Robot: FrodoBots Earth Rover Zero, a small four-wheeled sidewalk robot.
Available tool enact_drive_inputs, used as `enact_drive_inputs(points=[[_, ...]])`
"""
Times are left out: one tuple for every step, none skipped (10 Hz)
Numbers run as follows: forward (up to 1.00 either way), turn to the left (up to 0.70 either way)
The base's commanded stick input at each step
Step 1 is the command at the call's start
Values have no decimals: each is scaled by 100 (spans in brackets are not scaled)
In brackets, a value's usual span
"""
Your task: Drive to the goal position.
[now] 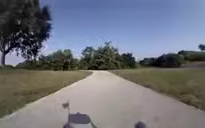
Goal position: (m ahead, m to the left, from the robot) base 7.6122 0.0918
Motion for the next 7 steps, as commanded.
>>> enact_drive_inputs(points=[[100, 3], [100, 3], [100, 3], [100, 3], [100, 2], [100, 2], [100, 2]])
